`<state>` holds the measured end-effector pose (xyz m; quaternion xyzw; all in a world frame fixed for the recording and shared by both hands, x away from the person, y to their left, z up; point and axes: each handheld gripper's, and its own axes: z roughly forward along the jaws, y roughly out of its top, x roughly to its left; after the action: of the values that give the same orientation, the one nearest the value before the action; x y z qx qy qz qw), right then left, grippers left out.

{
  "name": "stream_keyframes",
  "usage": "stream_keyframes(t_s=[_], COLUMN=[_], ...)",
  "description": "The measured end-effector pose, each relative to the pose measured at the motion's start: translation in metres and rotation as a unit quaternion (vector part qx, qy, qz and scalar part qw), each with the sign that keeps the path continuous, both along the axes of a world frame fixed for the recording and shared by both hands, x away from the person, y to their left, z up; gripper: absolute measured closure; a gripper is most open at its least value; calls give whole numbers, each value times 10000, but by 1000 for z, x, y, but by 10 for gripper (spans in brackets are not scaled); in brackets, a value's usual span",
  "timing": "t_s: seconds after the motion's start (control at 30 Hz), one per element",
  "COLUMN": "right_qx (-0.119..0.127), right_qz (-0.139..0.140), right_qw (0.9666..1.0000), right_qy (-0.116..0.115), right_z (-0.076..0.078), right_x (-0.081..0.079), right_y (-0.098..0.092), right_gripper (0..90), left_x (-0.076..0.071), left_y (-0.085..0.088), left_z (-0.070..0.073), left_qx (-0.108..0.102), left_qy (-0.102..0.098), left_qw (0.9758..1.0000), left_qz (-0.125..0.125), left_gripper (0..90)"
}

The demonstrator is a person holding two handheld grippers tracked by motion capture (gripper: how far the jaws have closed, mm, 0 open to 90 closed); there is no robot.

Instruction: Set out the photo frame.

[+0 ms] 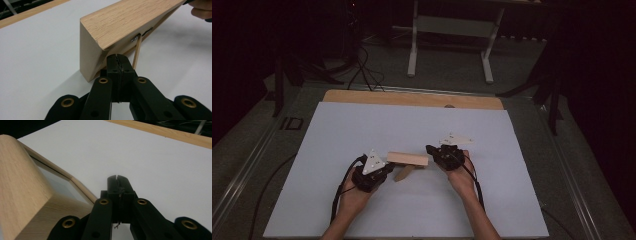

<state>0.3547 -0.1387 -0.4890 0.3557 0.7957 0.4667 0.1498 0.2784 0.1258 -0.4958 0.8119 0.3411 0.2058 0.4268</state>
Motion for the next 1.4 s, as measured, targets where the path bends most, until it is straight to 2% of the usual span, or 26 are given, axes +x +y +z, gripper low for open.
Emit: stream_keyframes(t_s=[0.17,0.63,1.0,1.4], right_qx=[-29,-99,-123,-104], right_qz=[86,262,262,270], right_qw=[10000,9996,9996,9996], right_qy=[28,92,55,15], right_z=[-2,-5,-5,-6], right_x=[-1,-5,-11,-16], right_y=[2,6,4,2], right_gripper=[897,898,899,899], left_x=[2,6,6,4], left_y=[-3,-6,-14,-27], left_z=[-1,1,4,3], left_qx=[52,-61,-122,-39], left_qy=[-15,-1,23,33], left_qw=[10000,10000,9999,9997], left_qz=[-13,72,-46,-240], left_gripper=[894,895,895,895])
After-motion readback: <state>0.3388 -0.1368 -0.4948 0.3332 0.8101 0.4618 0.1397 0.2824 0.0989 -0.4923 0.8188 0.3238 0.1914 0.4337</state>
